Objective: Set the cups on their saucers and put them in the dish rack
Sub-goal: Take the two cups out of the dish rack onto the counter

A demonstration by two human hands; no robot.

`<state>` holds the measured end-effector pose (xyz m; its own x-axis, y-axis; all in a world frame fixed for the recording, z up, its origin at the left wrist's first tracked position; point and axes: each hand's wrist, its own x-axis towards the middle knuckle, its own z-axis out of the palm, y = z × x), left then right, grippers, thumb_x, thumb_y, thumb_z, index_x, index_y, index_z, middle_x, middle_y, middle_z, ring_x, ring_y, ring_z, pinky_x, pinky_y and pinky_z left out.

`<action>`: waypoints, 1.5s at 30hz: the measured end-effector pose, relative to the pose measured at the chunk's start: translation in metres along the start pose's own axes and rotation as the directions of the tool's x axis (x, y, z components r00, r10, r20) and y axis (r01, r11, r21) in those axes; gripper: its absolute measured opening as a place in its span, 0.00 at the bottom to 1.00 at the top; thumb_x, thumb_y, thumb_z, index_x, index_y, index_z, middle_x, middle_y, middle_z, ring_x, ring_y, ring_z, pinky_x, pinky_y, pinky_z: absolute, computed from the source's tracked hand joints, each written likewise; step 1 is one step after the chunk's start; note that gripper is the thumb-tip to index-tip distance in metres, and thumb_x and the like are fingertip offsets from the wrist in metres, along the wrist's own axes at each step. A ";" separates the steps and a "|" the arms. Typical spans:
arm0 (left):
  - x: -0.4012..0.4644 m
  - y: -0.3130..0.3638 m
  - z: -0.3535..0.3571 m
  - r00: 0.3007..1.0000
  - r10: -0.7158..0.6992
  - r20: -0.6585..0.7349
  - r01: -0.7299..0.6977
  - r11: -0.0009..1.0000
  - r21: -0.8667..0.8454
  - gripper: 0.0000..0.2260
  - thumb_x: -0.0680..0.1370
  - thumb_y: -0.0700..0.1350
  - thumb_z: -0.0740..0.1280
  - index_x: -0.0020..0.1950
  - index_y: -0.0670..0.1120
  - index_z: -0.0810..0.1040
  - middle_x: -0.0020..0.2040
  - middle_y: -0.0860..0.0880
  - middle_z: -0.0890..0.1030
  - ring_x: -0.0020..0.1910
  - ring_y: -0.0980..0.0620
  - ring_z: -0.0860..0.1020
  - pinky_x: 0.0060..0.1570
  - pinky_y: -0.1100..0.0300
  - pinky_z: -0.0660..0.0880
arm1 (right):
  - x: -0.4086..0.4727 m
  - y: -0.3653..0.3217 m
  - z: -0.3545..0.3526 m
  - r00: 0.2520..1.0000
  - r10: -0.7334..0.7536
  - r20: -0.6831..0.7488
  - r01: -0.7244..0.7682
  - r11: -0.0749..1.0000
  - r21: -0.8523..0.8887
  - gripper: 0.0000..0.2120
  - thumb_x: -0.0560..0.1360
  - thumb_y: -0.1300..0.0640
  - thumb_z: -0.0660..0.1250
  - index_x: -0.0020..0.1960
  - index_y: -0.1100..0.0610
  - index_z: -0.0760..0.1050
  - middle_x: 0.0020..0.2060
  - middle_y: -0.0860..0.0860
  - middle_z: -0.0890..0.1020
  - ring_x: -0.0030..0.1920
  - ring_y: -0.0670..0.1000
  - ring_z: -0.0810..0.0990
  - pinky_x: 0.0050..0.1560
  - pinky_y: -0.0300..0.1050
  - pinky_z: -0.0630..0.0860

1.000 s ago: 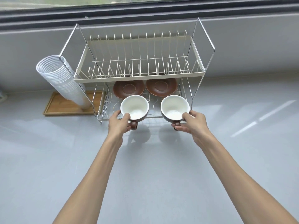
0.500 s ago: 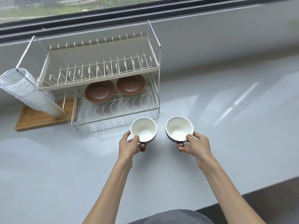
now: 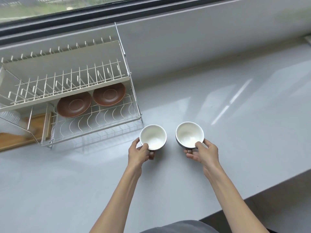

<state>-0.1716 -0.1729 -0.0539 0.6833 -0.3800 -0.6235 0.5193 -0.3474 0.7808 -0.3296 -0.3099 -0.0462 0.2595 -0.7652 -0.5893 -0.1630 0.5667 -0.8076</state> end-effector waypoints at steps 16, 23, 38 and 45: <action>0.018 -0.002 0.014 1.000 -0.027 0.011 0.027 1.000 0.010 0.23 0.78 0.33 0.58 0.73 0.45 0.68 0.47 0.42 0.79 0.36 0.41 0.75 0.40 0.54 0.78 | 0.022 0.007 -0.002 0.999 0.037 -0.017 -0.037 0.999 0.012 0.19 0.77 0.69 0.58 0.68 0.62 0.71 0.41 0.62 0.83 0.34 0.59 0.84 0.31 0.44 0.83; 0.020 -0.006 0.011 1.000 -0.022 0.018 0.022 1.000 0.019 0.23 0.77 0.34 0.59 0.71 0.48 0.69 0.47 0.42 0.82 0.37 0.40 0.78 0.47 0.50 0.75 | 0.023 0.014 -0.004 0.998 0.053 -0.023 -0.053 0.999 -0.003 0.22 0.78 0.68 0.59 0.72 0.58 0.67 0.50 0.66 0.83 0.36 0.59 0.86 0.32 0.45 0.83; 0.018 0.004 -0.022 0.986 0.022 0.166 -0.086 0.918 0.386 0.21 0.81 0.50 0.64 0.74 0.50 0.69 0.54 0.51 0.82 0.47 0.50 0.85 0.45 0.56 0.77 | 0.018 -0.012 -0.022 0.997 -0.076 0.022 0.072 0.761 -0.644 0.12 0.75 0.54 0.62 0.48 0.59 0.80 0.39 0.54 0.85 0.38 0.56 0.87 0.45 0.56 0.84; 0.013 0.026 -0.061 0.963 0.057 0.263 -0.242 0.609 0.755 0.23 0.79 0.58 0.63 0.74 0.56 0.70 0.67 0.48 0.78 0.63 0.47 0.78 0.64 0.52 0.74 | -0.006 -0.037 -0.003 0.927 -0.352 0.131 0.147 0.019 -0.989 0.16 0.80 0.49 0.57 0.60 0.58 0.75 0.54 0.58 0.82 0.53 0.63 0.80 0.44 0.48 0.68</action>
<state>-0.1181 -0.1343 -0.0392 0.5526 -0.6112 -0.5666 -0.2370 -0.7670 0.5963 -0.3279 -0.3269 -0.0128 0.4222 -0.8687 -0.2591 -0.9065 -0.4036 -0.1239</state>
